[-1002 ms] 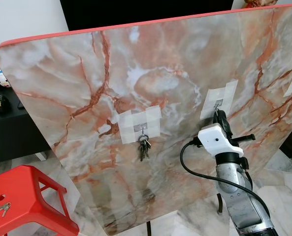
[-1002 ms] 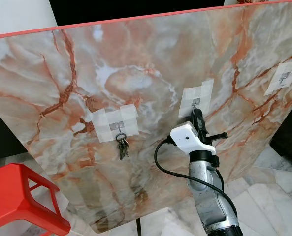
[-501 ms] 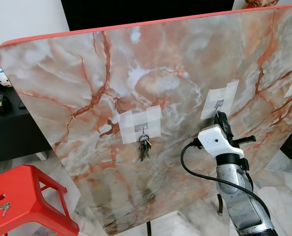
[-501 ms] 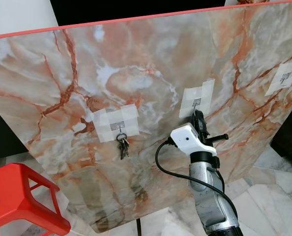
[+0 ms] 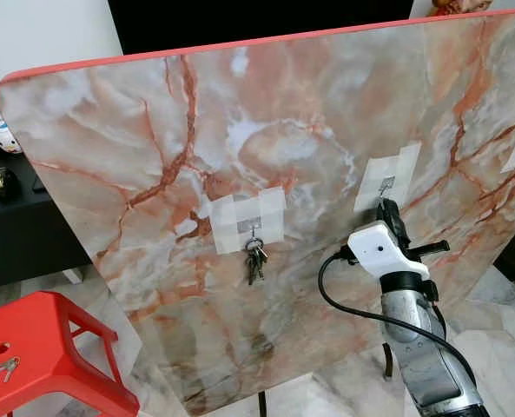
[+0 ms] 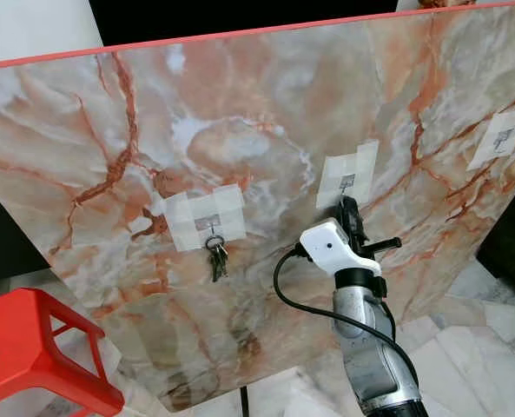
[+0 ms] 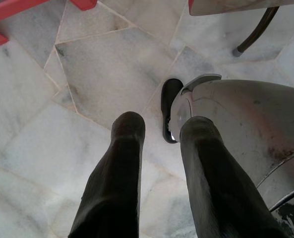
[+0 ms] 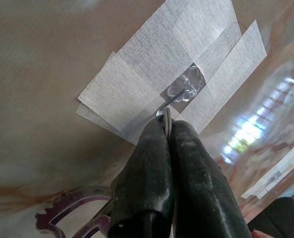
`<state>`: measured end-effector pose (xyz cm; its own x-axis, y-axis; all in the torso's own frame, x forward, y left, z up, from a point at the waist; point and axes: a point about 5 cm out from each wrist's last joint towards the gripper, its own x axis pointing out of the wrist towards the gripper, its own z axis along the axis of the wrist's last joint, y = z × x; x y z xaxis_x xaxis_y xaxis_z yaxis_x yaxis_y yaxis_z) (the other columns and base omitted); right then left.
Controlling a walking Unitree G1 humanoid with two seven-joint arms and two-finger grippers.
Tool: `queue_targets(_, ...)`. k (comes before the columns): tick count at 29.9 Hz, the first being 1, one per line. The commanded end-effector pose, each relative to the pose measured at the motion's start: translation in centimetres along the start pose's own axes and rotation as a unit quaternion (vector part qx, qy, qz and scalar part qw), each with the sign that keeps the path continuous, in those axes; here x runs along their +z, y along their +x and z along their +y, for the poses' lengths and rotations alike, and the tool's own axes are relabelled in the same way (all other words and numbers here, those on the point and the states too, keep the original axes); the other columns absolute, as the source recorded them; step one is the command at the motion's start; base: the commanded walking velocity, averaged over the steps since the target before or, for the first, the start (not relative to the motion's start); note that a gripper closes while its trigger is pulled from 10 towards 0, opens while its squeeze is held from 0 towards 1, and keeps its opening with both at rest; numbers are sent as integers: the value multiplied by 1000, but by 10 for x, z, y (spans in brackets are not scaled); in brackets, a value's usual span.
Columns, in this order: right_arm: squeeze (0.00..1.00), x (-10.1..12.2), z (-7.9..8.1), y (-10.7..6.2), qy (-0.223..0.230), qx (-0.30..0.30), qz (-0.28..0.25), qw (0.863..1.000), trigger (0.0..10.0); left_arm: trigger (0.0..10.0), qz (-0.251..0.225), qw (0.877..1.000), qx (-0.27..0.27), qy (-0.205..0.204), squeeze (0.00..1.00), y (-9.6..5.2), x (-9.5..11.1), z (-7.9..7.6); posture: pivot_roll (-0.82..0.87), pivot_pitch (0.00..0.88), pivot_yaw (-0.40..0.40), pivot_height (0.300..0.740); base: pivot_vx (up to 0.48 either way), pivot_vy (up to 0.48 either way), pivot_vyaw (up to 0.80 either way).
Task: Hang keys on a hook
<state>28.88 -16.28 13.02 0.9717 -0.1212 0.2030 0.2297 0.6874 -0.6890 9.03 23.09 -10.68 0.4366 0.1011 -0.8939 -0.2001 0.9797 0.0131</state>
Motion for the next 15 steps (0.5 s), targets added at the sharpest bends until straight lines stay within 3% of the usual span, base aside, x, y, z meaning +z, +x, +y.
queue_targets(1, 0, -6, 7, -5, -7, 20, 17, 1000, 10000, 10000, 11, 1000, -4, 6, 0, -1, -5, -1, -161, 0, -11, 740, 0, 0, 0)
queue_targets(9, 0, -3, 5, -4, 1, 14, 7, 1000, 10000, 10000, 12, 1000, -4, 8, 0, -1, -5, -1, -163, 0, -12, 740, 0, 0, 0)
queue_targets(10, 573, -2, 4, -4, 2, 14, 5, 1000, 10000, 10000, 12, 1000, -4, 8, 0, -1, -5, -1, -163, 0, -12, 740, 0, 0, 0)
queue_targets(11, 1000, -2, 4, -4, 3, 14, 4, 1000, 10000, 10000, 12, 1000, -4, 8, 0, -1, -5, -1, -163, 0, -12, 740, 0, 0, 0)
queue_targets(15, 1000, 1, 4, -3, 6, 10, -3, 1000, 10000, 10000, 13, 1000, -4, 7, 0, -1, -5, -1, -163, 0, -12, 740, 0, 0, 0)
